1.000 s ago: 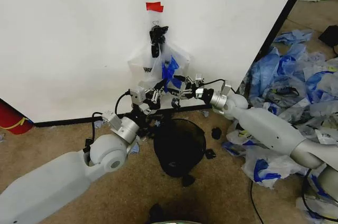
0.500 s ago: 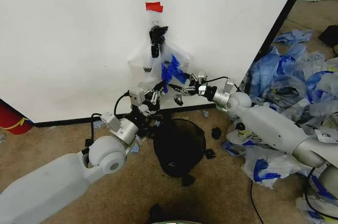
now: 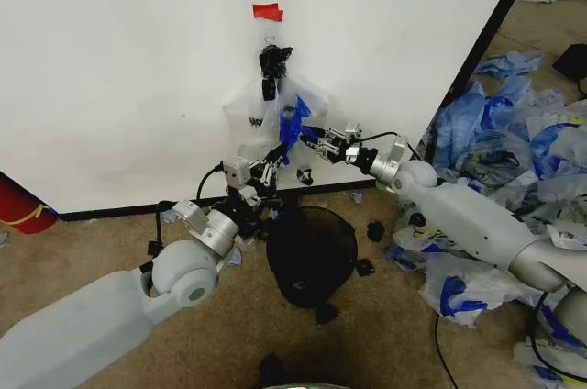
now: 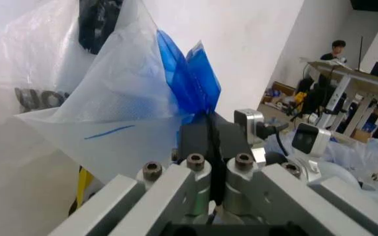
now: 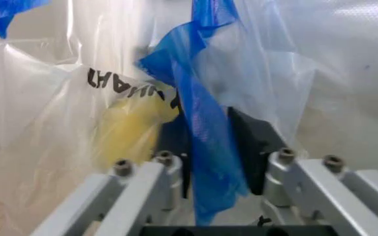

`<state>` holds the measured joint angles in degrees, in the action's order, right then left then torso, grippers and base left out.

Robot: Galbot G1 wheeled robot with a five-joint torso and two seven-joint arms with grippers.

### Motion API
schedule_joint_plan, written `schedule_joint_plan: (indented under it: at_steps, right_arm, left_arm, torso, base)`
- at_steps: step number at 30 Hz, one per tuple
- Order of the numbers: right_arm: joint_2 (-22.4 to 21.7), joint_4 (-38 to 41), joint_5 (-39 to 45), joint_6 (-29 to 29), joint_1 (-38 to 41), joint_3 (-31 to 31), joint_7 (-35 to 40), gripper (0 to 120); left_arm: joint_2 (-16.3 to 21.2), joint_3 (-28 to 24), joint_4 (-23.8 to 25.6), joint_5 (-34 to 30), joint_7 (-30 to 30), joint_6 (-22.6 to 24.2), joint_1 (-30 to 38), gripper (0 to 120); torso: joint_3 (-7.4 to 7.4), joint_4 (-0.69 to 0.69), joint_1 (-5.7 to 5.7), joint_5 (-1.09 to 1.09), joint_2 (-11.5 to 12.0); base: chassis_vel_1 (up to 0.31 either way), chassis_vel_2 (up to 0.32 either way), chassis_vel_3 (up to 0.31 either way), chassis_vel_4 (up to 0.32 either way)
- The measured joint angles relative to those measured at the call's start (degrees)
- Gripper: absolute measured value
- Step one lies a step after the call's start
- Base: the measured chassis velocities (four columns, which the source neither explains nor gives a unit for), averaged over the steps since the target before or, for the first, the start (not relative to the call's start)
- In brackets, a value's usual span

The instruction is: Pick up the garbage bag from the wall and place it over the trash bin.

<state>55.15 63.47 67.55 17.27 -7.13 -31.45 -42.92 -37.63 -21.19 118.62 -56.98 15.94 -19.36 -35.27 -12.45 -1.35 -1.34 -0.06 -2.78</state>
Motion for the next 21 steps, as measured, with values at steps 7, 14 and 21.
schedule_joint_plan:
  at_steps: [7,14,21]
  right_arm:
    - [-0.4,0.4,-0.2,0.4,-0.3,0.5,0.3,0]
    - [-2.0,2.9,5.8,0.4,-1.6,3.6,-5.7,0]
    - [-5.0,8.1,10.7,-1.2,-4.9,9.3,-8.9,0]
  left_arm:
    - [0.5,0.2,0.3,0.1,0.0,0.0,-0.1,0]
    - [0.4,0.3,0.2,0.1,0.1,0.0,-0.3,0]
    - [0.4,0.8,0.0,0.0,0.3,0.0,-0.8,0]
  torso:
    - [0.0,0.0,0.0,0.0,0.0]
    - [0.0,0.0,0.0,0.0,0.0]
    - [0.0,-0.01,0.0,0.02,0.0]
  base:
    - [0.0,0.0,0.0,0.0]
    - [0.0,0.0,0.0,0.0]
    - [0.0,0.0,0.0,0.0]
